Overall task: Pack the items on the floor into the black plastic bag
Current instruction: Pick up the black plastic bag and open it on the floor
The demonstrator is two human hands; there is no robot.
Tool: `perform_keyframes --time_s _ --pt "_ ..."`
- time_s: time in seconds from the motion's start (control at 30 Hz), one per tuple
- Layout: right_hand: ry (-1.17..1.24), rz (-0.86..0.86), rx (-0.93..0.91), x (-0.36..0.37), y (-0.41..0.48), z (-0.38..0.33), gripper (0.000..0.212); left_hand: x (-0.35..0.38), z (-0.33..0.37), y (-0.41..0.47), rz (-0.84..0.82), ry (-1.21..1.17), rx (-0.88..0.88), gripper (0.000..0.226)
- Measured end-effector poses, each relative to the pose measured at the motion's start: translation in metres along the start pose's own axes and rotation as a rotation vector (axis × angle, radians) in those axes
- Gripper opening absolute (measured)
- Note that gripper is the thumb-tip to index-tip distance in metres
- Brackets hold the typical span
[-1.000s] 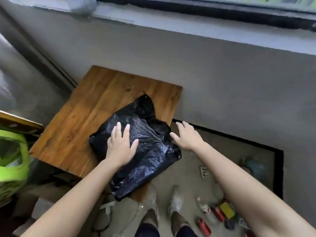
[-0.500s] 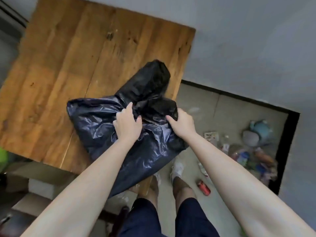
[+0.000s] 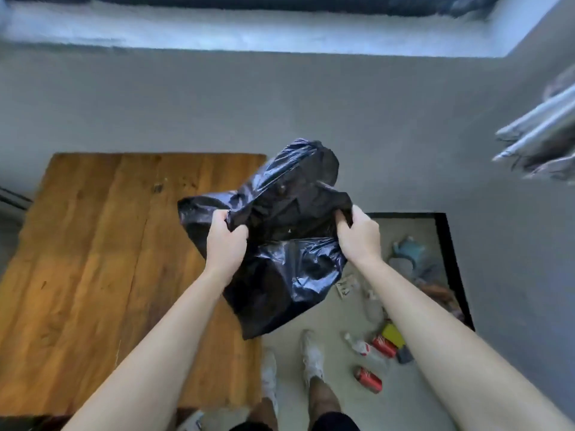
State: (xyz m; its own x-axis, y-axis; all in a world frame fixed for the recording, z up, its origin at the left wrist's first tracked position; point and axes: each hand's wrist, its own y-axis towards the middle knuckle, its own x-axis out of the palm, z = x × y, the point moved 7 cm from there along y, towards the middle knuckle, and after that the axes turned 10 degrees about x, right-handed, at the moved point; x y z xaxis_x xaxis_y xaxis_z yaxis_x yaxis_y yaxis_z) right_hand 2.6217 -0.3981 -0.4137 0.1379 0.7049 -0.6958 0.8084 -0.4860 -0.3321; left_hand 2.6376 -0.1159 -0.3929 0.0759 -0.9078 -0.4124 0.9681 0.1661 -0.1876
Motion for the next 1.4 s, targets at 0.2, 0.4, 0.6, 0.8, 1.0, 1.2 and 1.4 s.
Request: perform_keyframes --time_s 0.2,0.4,0.6,0.8,1.0,1.2,1.4 --pt "-0.036 0.299 0.165 -0.122 -0.079 0.1 0.024 0.098 0.038 -0.064 -0.287 -0.041 0.235 0.023" --pt "-0.064 0.421 0.318 -0.208 -0.142 0.209 0.023 0.193 0.047 -0.139 -0.54 0.03 0.205 0.014" --pt "-0.135 0.39 0.32 -0.201 -0.145 0.293 0.029 0.258 0.001 -0.188 -0.628 0.12 0.141 0.018" --pt "-0.098 0.214 0.3 -0.102 -0.098 0.395 0.033 0.33 -0.121 -0.198 -0.493 0.123 -0.087 0.025" --pt "-0.071 0.02 0.372 0.045 -0.05 0.525 0.046 0.414 -0.294 -0.182 -0.455 0.062 -0.296 0.035" --pt "-0.106 -0.064 0.415 0.162 0.002 0.61 0.02 0.462 -0.415 -0.143 -0.466 0.13 -0.233 0.028" --pt "-0.158 0.143 0.17 0.207 0.098 0.642 0.036 0.508 -0.49 -0.06 -0.419 0.063 -0.092 0.038"
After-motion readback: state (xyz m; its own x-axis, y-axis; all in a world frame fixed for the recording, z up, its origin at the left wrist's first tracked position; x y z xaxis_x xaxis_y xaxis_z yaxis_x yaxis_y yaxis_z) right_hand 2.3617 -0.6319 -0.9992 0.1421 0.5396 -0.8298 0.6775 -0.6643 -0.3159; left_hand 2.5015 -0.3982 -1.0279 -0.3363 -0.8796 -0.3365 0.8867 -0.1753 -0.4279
